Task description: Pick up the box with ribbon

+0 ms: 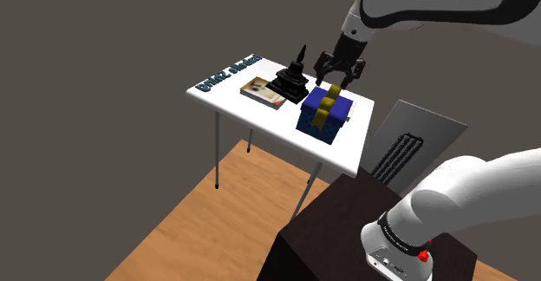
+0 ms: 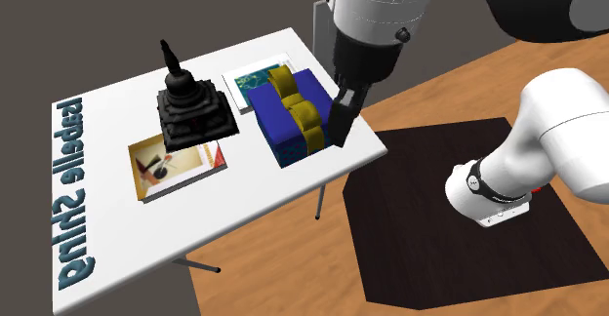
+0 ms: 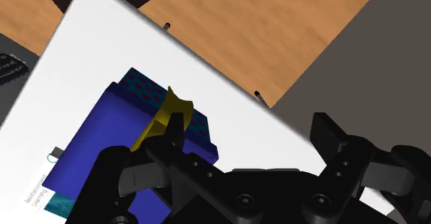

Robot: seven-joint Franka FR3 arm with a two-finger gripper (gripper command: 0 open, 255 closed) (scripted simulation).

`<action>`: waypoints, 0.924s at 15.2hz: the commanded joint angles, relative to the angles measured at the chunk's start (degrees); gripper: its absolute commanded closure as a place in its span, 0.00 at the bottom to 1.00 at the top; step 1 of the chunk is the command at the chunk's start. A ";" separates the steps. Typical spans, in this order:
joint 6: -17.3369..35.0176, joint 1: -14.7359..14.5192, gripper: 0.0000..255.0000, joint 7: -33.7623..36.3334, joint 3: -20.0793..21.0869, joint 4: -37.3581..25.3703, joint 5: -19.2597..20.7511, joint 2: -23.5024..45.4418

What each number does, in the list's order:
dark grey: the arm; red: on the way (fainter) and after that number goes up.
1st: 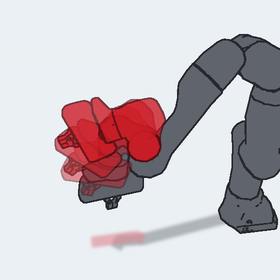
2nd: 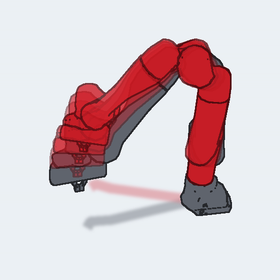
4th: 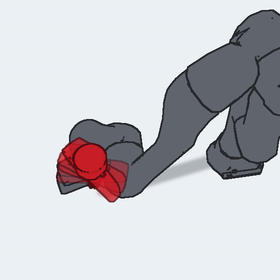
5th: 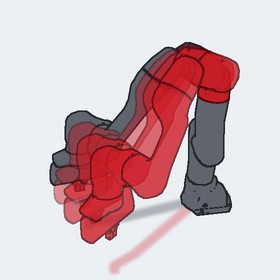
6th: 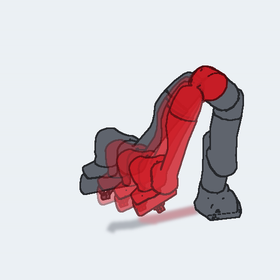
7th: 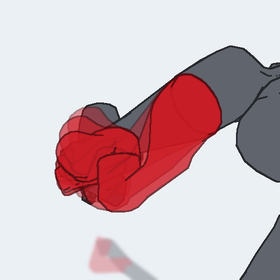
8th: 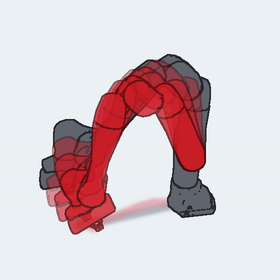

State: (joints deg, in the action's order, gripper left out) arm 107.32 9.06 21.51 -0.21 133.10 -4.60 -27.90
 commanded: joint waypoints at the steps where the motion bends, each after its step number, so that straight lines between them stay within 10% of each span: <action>1: 2.54 1.70 0.00 3.68 -0.15 -0.84 0.33 3.75; 14: 13.42 10.41 0.00 24.42 -3.75 -4.77 2.40 21.33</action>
State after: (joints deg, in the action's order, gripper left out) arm 120.22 19.18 44.60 -3.83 128.50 -2.26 -7.34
